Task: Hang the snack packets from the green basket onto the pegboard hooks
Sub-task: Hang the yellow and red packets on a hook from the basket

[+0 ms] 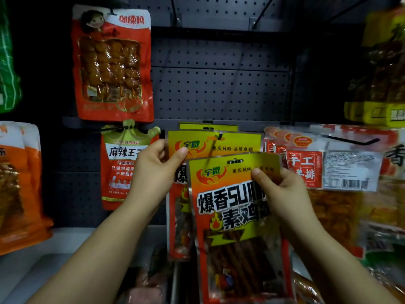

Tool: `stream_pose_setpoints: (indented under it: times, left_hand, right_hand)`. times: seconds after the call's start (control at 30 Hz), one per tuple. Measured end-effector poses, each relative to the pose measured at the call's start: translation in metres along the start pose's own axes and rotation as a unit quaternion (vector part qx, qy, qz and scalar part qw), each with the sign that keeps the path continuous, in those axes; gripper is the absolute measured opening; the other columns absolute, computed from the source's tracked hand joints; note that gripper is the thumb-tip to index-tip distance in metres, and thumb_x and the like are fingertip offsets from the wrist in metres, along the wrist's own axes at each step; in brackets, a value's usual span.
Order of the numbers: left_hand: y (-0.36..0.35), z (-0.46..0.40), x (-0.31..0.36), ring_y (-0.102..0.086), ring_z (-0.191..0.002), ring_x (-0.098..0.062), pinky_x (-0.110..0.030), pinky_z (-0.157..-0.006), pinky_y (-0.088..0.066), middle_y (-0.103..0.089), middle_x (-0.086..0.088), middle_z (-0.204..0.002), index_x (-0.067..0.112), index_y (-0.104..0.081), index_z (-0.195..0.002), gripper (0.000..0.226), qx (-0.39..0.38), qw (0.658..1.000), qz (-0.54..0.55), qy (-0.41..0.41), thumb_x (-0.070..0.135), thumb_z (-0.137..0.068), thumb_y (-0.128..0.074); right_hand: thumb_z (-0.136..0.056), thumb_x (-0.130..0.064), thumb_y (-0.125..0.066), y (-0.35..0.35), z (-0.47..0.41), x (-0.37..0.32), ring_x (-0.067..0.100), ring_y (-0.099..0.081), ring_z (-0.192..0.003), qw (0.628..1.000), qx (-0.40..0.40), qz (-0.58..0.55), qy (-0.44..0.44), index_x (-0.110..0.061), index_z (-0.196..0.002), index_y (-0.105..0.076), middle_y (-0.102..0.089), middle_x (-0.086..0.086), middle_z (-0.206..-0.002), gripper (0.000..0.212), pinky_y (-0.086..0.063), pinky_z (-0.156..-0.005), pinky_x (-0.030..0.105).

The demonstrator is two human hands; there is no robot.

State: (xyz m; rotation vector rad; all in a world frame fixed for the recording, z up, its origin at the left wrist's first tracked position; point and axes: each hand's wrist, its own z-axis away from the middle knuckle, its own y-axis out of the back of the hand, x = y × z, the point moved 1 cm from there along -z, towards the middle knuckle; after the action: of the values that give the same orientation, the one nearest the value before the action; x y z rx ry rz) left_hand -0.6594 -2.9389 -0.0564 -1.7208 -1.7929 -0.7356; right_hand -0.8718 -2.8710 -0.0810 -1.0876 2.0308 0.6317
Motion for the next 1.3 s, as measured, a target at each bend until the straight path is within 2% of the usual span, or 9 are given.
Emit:
stream_pose_setpoints:
  times: [0.13, 0.23, 0.37, 0.5, 0.8, 0.9, 1.03, 1.23, 1.3]
  left_hand:
    - [-0.001, -0.022, -0.017, -0.066, -0.086, -0.017, -0.034, -0.078, -0.051, -0.071, 0.002, -0.087, 0.024, -0.065, -0.086, 0.007, -0.005, 0.995, -0.097, -0.021, 0.018, -0.086, -0.065]
    - [-0.004, -0.044, -0.028, -0.055, -0.068, -0.026, -0.039, -0.064, -0.045, -0.062, -0.013, -0.072, 0.005, -0.058, -0.079, 0.019, -0.004, 0.984, -0.176, -0.036, 0.021, -0.084, -0.067]
    - [-0.012, -0.073, -0.041, -0.033, -0.05, -0.011, -0.029, -0.049, -0.024, -0.036, 0.004, -0.055, 0.019, -0.033, -0.06, 0.043, 0.007, 0.97, -0.241, -0.041, 0.02, -0.083, -0.069]
    - [-0.021, -0.095, -0.057, -0.036, -0.054, -0.011, -0.028, -0.048, -0.023, -0.038, 0.006, -0.059, 0.019, -0.033, -0.064, 0.041, 0.024, 0.96, -0.275, -0.037, 0.02, -0.083, -0.068]
    - [-0.033, -0.115, -0.074, -0.05, -0.071, -0.022, -0.028, -0.061, -0.031, -0.052, 0.001, -0.07, 0.011, -0.05, -0.08, 0.02, 0.035, 0.961, -0.276, -0.006, 0.021, -0.084, -0.068]
    - [-0.032, -0.109, -0.073, -0.053, -0.079, -0.023, -0.03, -0.066, -0.036, -0.061, -0.007, -0.086, 0.009, -0.052, -0.089, 0.018, 0.041, 0.961, -0.273, -0.003, 0.02, -0.086, -0.066]
    - [-0.034, -0.092, -0.069, -0.05, -0.118, -0.028, -0.038, -0.099, -0.041, -0.051, -0.013, -0.129, 0.006, -0.043, -0.128, 0.049, 0.031, 0.974, -0.223, -0.011, 0.015, -0.086, -0.065]
    - [-0.035, -0.051, -0.052, -0.045, -0.124, -0.018, -0.035, -0.104, -0.04, -0.041, -0.006, -0.139, 0.015, -0.039, -0.134, 0.056, -0.016, 0.992, -0.124, -0.026, 0.031, -0.087, -0.063]
    - [-0.034, -0.039, -0.049, -0.045, -0.127, -0.017, -0.039, -0.106, -0.039, -0.043, -0.004, -0.141, 0.019, -0.037, -0.135, 0.062, -0.052, 0.996, -0.072, 0.019, 0.035, -0.082, -0.067]
  right_hand:
    - [-0.091, -0.021, -0.061, -0.009, -0.021, 0.007, -0.001, -0.066, -0.058, 0.999, 0.008, 0.042, -0.005, -0.022, -0.071, -0.063, -0.07, -0.01, -0.06, 0.019, -0.05, -0.052, 0.018]
    - [-0.091, -0.024, -0.06, -0.019, -0.039, 0.013, 0.011, -0.066, -0.069, 0.995, 0.016, 0.099, -0.014, -0.023, -0.073, -0.063, -0.07, -0.004, -0.071, 0.019, -0.053, -0.066, 0.033]
    - [-0.092, -0.029, -0.057, -0.033, -0.063, 0.022, 0.027, -0.065, -0.069, 0.988, 0.019, 0.152, -0.033, -0.015, -0.083, -0.065, -0.071, 0.009, -0.079, 0.019, -0.055, -0.072, 0.048]
    - [-0.092, -0.028, -0.055, -0.047, -0.083, 0.031, 0.027, -0.065, -0.075, 0.982, 0.033, 0.181, -0.051, -0.019, -0.07, -0.059, -0.068, 0.004, -0.075, 0.024, -0.054, -0.075, 0.048]
    - [-0.093, -0.026, -0.052, -0.06, -0.099, 0.046, 0.017, -0.045, -0.055, 0.973, 0.057, 0.212, -0.068, -0.022, -0.056, -0.045, -0.048, -0.004, -0.056, 0.037, -0.031, -0.051, 0.028]
    - [-0.092, -0.022, -0.054, -0.053, -0.09, 0.047, 0.018, -0.051, -0.056, 0.979, 0.058, 0.183, -0.064, -0.02, -0.061, -0.053, -0.054, -0.001, -0.059, 0.031, -0.037, -0.053, 0.029]
    - [-0.092, -0.023, -0.058, -0.045, -0.072, 0.04, 0.009, -0.06, -0.069, 0.991, 0.045, 0.116, -0.041, -0.024, -0.081, -0.063, -0.066, -0.007, -0.076, 0.012, -0.046, -0.06, 0.027]
    - [-0.091, -0.024, -0.061, -0.035, -0.044, 0.022, -0.003, -0.067, -0.066, 0.998, -0.004, -0.015, -0.053, -0.023, -0.081, -0.063, -0.07, -0.009, -0.078, 0.01, -0.049, -0.056, 0.013]
    - [-0.09, -0.023, -0.062, -0.033, -0.036, 0.016, 0.007, -0.072, -0.076, 0.995, -0.033, -0.067, -0.071, -0.02, -0.088, -0.065, -0.075, 0.0, -0.084, 0.004, -0.057, -0.069, 0.023]
